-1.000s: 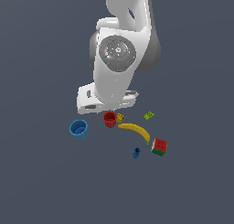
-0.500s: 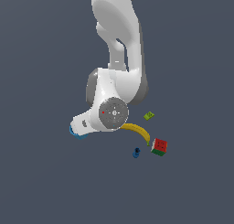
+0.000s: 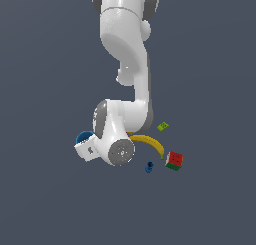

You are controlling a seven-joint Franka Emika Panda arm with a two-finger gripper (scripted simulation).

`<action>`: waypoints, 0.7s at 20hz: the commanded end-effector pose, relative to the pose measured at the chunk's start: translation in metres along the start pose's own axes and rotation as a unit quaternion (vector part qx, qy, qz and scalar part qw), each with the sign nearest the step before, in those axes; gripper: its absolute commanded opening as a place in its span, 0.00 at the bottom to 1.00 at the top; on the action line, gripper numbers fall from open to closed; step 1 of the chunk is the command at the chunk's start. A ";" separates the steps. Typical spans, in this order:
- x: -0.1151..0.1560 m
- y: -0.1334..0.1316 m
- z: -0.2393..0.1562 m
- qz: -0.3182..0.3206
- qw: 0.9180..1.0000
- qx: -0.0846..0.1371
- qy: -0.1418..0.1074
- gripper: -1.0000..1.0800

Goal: Pick up a designated object from a clutter of objects.

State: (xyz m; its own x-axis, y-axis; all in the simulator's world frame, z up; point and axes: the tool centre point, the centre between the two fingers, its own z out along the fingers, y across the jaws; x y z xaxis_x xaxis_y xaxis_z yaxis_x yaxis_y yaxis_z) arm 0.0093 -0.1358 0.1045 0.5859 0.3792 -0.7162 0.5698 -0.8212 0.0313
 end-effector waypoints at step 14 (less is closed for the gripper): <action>0.002 0.006 0.025 -0.018 0.999 -0.004 -0.027 0.62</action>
State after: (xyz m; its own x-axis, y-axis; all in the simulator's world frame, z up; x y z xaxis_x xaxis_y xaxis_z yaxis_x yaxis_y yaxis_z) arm 0.0027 -0.1484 0.0883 0.5333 0.3850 -0.7532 0.5947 -0.8039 0.0102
